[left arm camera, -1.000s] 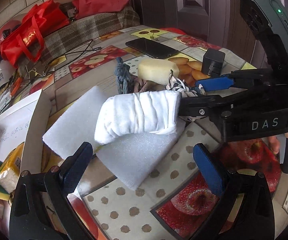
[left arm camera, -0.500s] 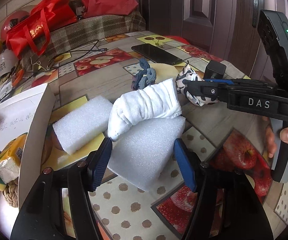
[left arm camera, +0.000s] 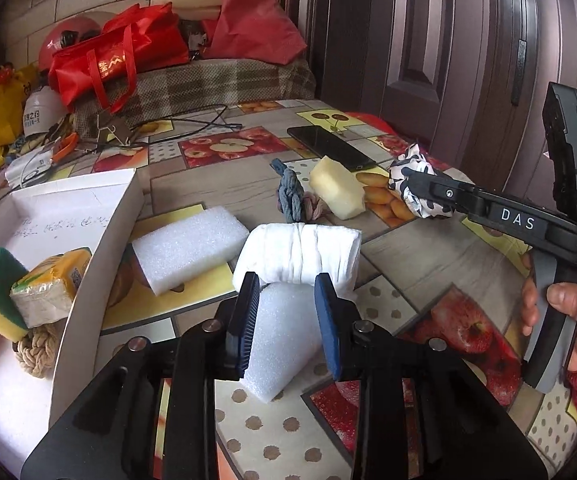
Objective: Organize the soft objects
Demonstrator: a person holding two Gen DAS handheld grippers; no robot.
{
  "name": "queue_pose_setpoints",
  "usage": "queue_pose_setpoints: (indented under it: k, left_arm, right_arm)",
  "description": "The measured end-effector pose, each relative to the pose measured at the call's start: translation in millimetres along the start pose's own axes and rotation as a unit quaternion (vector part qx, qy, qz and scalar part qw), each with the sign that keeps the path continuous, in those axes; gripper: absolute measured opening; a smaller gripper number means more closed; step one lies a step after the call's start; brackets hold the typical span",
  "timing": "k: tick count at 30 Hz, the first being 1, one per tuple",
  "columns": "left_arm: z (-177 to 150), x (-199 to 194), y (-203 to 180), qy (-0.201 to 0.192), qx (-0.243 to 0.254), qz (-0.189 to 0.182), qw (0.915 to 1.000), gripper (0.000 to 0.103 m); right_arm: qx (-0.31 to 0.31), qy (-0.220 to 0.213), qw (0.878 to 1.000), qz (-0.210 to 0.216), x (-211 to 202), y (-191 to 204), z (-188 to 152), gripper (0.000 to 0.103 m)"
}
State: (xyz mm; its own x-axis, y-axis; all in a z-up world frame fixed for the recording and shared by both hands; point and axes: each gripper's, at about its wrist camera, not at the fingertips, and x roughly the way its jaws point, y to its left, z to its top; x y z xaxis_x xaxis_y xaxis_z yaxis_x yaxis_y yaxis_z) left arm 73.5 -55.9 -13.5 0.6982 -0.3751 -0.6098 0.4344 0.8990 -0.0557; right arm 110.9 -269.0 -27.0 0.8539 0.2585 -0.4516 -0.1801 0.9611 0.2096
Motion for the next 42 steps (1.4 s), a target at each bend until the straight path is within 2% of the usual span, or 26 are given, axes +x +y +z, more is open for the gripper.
queue_pose_setpoints:
  k: [1,2,4,6,13,14,15,16,17,19,22,24,25,28,30,31,33,34,35,36,37,38,39,40,42]
  left_arm:
    - [-1,0,2,0.003,-0.003,-0.003,1.0,0.048]
    - [-1,-1,4,0.001,-0.008,-0.005,1.0,0.075]
    - [-3,-3,8,0.0,-0.013,-0.017,0.9998,0.097]
    - [-4,-1,9,0.01,-0.007,-0.027,0.9996,0.099]
    - [-4,33,-8,0.09,0.051,-0.023,0.9944,0.099]
    - [-5,32,-9,0.087,0.053,-0.014,0.9947,0.09]
    - [-5,30,-8,0.081,0.053,-0.011,0.9952,0.076]
    - [-7,29,-8,0.083,0.052,-0.013,0.9951,0.058]
    - [-8,27,-7,0.081,0.051,-0.012,0.9954,0.058]
    - [-10,18,-5,0.066,0.045,-0.007,0.9968,0.057]
    - [-17,-11,6,0.012,0.016,0.005,0.9998,0.055]
    - [-26,-40,11,-0.036,0.0,0.02,0.9991,0.03]
    - [-31,-54,12,-0.061,-0.002,0.03,0.9977,0.026]
    - [-34,-70,13,-0.087,0.001,0.05,0.9949,0.026]
    - [-35,-86,23,-0.111,-0.03,0.048,0.9922,0.026]
    - [-38,-98,30,-0.133,-0.052,0.045,0.9887,0.028]
    - [-43,-123,45,-0.182,-0.087,0.059,0.9776,0.058]
    - [-44,-135,52,-0.211,-0.103,0.068,0.9696,0.093]
    - [-46,-144,58,-0.247,-0.113,0.083,0.9588,0.103]
    - [-50,-148,63,-0.281,-0.115,0.101,0.9474,0.103]
    - [-53,-146,64,-0.296,-0.108,0.119,0.9415,0.103]
    - [-55,-136,65,-0.285,-0.097,0.135,0.9439,0.103]
    - [-51,-125,68,-0.249,-0.099,0.136,0.9537,0.103]
    - [-48,-121,71,-0.236,-0.105,0.128,0.9576,0.103]
    - [-53,-132,73,-0.28,-0.105,0.145,0.943,0.103]
  right_arm:
    - [-0.002,0.001,1.0,-0.001,0,1,0,0.038]
    - [-0.003,0.001,1.0,0.0,0,1,0,0.038]
    - [-0.003,0.0,1.0,0.002,0,1,-1,0.038]
    - [-0.002,0.003,1.0,0.005,1,1,-1,0.038]
    - [-0.008,0.011,1.0,0.007,4,2,-1,0.038]
    - [-0.007,0.012,1.0,0.007,4,2,-1,0.038]
    - [-0.006,0.012,1.0,0.007,4,2,-2,0.038]
    - [-0.004,0.011,1.0,0.007,4,2,-2,0.038]
    - [-0.003,0.01,1.0,0.007,3,1,-2,0.038]
    - [0.0,0.005,1.0,0.005,2,0,-1,0.038]
    - [0.006,-0.022,1.0,0.002,-10,-2,-3,0.038]
    - [0.006,-0.037,0.999,0.002,-23,1,-8,0.038]
    - [0.002,-0.046,0.999,0.004,-30,5,-11,0.038]
    - [-0.027,-0.088,0.996,-0.003,-47,23,-14,0.038]
    - [-0.027,-0.104,0.994,0.006,-55,33,-13,0.038]
    - [-0.028,-0.112,0.993,0.013,-60,37,-13,0.038]
    - [-0.045,-0.137,0.989,0.014,-71,47,-14,0.038]
    - [-0.054,-0.153,0.987,0.01,-76,52,-13,0.038]
    - [-0.062,-0.17,0.984,0.002,-78,55,-13,0.038]
    - [-0.069,-0.182,0.981,-0.005,-78,58,-13,0.038]
    - [-0.076,-0.184,0.98,-0.01,-72,60,-14,0.038]
    - [-0.083,-0.171,0.982,-0.014,-62,62,-17,0.038]
    - [-0.089,-0.146,0.985,-0.014,-48,64,-20,0.038]
    - [-0.091,-0.113,0.989,-0.007,-38,64,-18,0.038]
    - [-0.082,-0.148,0.986,-0.002,-51,65,-15,0.038]
